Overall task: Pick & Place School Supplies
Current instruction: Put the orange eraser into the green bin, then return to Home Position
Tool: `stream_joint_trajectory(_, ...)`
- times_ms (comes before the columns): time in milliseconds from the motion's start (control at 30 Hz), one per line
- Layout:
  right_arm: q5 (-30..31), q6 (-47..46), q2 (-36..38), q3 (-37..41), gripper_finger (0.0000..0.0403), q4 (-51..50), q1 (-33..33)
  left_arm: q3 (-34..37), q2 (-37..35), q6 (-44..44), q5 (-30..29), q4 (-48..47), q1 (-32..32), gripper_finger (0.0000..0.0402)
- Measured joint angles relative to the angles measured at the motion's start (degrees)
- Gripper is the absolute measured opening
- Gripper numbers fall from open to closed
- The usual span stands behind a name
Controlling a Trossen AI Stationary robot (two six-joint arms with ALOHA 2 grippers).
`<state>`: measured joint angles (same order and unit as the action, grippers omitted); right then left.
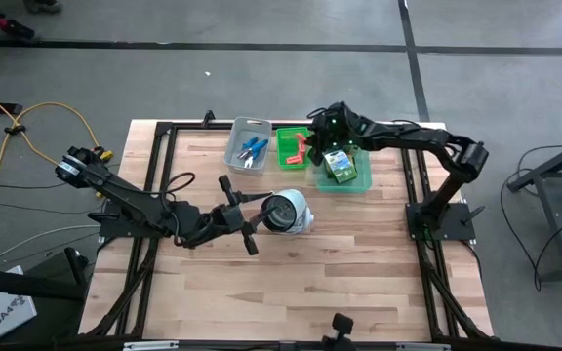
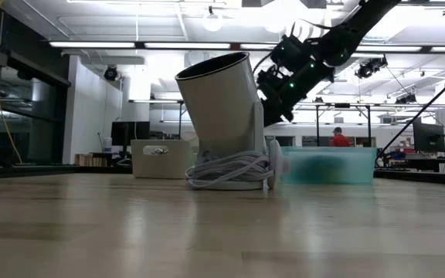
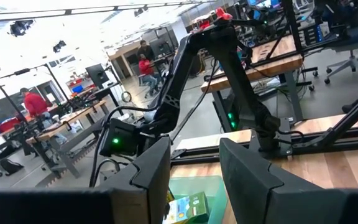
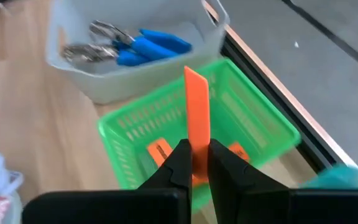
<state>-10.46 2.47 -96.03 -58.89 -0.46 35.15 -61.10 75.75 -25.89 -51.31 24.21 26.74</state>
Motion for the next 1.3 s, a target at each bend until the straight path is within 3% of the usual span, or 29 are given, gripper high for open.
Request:
stream_joint_trajectory(467,-3.45,-1.39,-6.43,-0.07,0.0023,1.09,-0.57,0.0,0.0,1.51,0.07,0.02,0.0,0.0134)
stream_joint_trajectory(1300,-3.04,-1.36,-6.71,-0.04,0.0061,1.24,-1.79,0.0,0.0,1.46,0.11,0.02,0.0,0.0134)
